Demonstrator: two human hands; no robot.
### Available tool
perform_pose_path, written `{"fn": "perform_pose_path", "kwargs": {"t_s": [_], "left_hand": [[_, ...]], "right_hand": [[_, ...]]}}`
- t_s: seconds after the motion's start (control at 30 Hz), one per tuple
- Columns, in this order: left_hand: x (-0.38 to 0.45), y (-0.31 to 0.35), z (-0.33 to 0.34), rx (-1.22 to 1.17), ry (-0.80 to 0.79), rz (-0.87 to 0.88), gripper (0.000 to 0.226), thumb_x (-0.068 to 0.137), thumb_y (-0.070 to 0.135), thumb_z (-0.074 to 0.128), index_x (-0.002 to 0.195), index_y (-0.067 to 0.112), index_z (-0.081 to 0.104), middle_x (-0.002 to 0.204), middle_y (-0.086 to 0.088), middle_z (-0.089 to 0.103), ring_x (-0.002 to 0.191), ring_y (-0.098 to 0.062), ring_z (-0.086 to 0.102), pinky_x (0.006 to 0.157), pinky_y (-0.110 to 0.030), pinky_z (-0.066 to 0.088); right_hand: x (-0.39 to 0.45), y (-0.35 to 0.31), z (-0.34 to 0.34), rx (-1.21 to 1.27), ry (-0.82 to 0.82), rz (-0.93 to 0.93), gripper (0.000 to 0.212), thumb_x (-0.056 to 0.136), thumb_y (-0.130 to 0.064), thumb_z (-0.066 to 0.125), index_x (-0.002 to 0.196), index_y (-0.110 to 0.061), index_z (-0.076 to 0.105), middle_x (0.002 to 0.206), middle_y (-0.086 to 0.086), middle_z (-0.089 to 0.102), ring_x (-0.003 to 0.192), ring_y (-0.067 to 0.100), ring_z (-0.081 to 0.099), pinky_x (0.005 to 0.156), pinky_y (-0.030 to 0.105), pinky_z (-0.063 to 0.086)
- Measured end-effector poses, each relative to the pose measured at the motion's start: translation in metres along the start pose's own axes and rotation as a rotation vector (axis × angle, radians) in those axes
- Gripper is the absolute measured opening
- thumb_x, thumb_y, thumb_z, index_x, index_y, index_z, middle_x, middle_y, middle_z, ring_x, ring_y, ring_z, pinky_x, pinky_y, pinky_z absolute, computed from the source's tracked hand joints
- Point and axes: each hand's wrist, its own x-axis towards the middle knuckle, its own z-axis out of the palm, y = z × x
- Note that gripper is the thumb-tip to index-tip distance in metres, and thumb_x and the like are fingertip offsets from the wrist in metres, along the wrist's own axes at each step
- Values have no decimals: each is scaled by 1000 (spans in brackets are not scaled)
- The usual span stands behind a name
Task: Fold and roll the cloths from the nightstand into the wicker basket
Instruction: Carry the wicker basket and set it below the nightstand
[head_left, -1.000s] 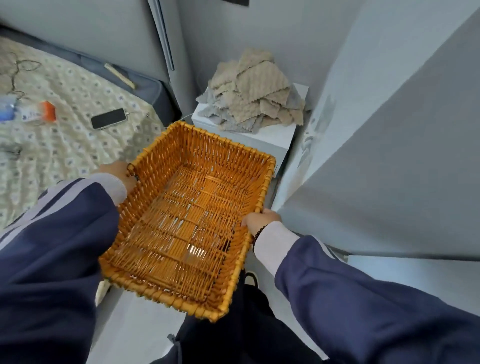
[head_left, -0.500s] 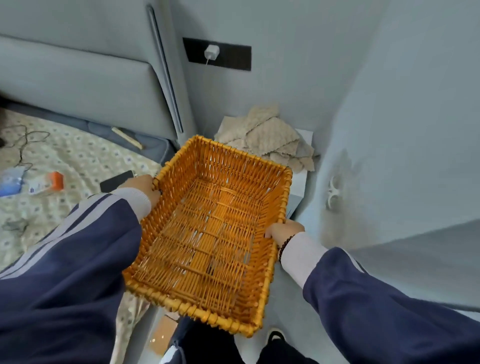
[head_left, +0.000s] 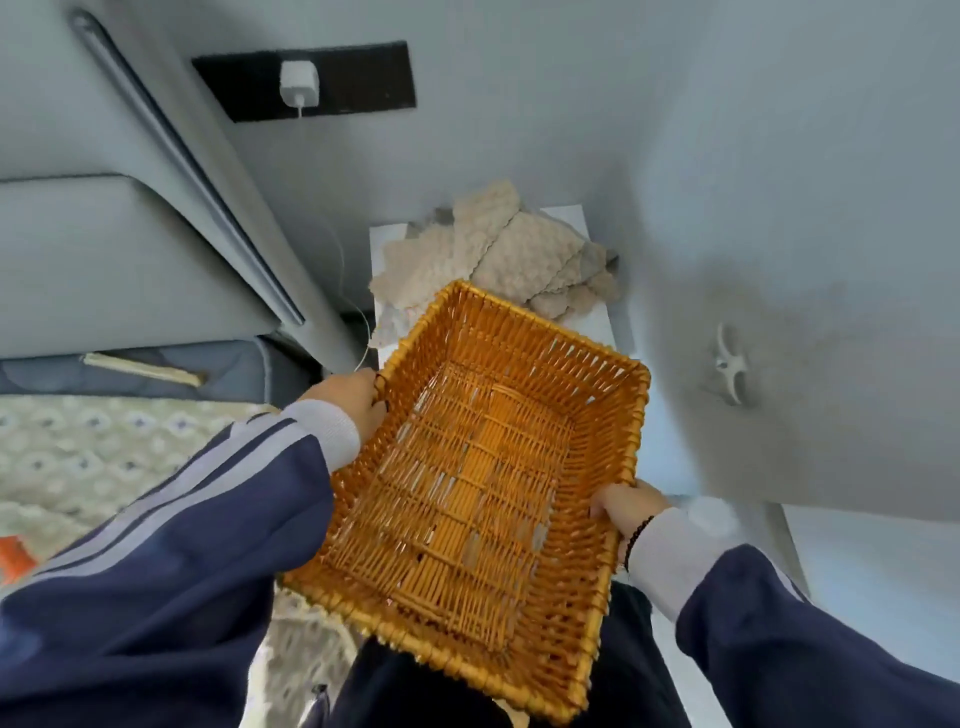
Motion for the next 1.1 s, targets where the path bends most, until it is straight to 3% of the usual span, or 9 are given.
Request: {"fn": "perform_pose_path", "kwargs": {"t_s": [0.13,0.27,0.47,0.63,0.73,0.83,1.0,1.03,1.1], "left_hand": [[17,15,-7,45,-12,84,32,101,30,39,127,12,46,92,-5,54,78,-25,51,65,-30,41],[29,23,-3,21,11,81,45,102,36,37,144,23,33,110,-11,64,88,-30,60,69,-31,48],[36,47,27,-273,101,44,46,97,18,42,142,29,42,113,-12,65,86,-28,63,69,-30,49],[44,54,50,-152,102,83,41,96,24,44,135,35,48,131,1,59,106,-22,61,81,-30,50],[59,56,73,-135,23,143,42,96,27,47,137,35,46,140,3,52,119,-22,55,94,-33,49],[76,53,97,-121,-55,230,46,95,24,48,140,29,43,145,1,46,127,-23,49,103,-35,43],[94,55,137,-211,-155,271,50,98,17,43,146,27,36,148,-2,42,126,-24,50,100,-32,45],[95,56,148,-261,-187,272,50,98,16,41,146,28,36,146,-2,45,123,-24,53,97,-32,48],[100,57,177,-320,-243,288,49,98,16,40,145,30,37,143,-2,49,116,-23,59,93,-35,52]], "right_hand": [[18,8,3,-39,-32,173,45,75,5,59,120,6,55,125,25,57,116,42,55,98,49,47],[34,23,5,128,-80,318,49,70,19,46,115,4,54,110,28,63,90,46,65,81,62,51],[49,19,2,96,-116,399,23,82,20,42,93,1,49,100,25,56,89,43,60,87,56,49],[59,45,9,-24,-267,404,10,82,9,54,79,0,53,135,32,47,125,45,47,103,52,42],[66,65,15,42,-235,457,9,84,8,53,77,3,55,124,27,57,127,43,45,105,50,41],[75,86,30,280,-157,607,26,84,15,45,105,7,55,103,22,57,110,47,56,84,57,52],[95,89,71,571,-130,680,18,88,16,38,88,1,49,98,22,50,94,41,56,54,53,57],[99,88,80,584,-149,667,17,89,14,38,92,1,48,95,21,50,90,40,56,55,50,57],[118,88,103,600,-152,648,11,91,10,39,93,1,46,100,20,49,101,40,53,84,54,53]]}}
